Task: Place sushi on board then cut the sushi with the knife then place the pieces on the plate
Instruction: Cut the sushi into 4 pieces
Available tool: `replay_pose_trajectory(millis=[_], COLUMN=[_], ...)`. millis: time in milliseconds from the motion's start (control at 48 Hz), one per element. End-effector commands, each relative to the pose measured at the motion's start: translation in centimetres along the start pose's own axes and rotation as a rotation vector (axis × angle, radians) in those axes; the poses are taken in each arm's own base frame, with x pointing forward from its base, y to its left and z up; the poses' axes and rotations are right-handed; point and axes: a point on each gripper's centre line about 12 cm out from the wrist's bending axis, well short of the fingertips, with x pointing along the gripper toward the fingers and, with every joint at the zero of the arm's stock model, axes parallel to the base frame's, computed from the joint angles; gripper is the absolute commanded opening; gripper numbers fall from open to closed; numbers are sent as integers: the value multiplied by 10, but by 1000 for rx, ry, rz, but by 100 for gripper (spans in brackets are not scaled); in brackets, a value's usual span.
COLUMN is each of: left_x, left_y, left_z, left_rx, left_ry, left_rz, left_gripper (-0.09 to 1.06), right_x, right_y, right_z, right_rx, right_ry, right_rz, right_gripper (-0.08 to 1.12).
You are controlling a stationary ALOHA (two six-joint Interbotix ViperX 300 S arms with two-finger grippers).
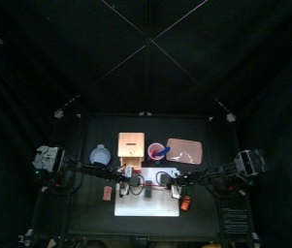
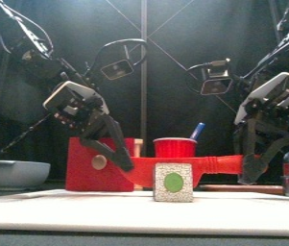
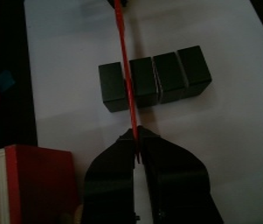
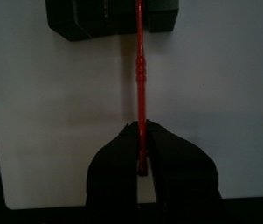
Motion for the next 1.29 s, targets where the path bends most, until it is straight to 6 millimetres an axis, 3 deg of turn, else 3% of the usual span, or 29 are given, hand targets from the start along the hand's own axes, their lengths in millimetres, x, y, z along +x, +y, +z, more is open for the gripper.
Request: replay_pose_trajectory(millis=[21, 354, 646, 1000, 1292], left_x=[-10, 5, 6, 0, -19], left_y=[4, 1, 0, 2, 5], left_z=[18, 3, -2, 5, 26], left_rx=[3, 1, -1, 1, 4], left_ry=[-60, -3, 15, -1, -77], left_rz=[11, 1, -1, 5, 16], left_gripper=[40, 40, 40, 40, 40], right_x=[-17, 4, 16, -5, -29], right_y=[5, 0, -1, 2, 3], right_z=[17, 5, -2, 15, 29], right_rx=[-21, -30, -31, -58, -90], right_ry=[-66, 9, 50, 3, -72], right_rz=[13, -9, -17, -15, -16], right_gripper=[29, 28, 29, 28, 28])
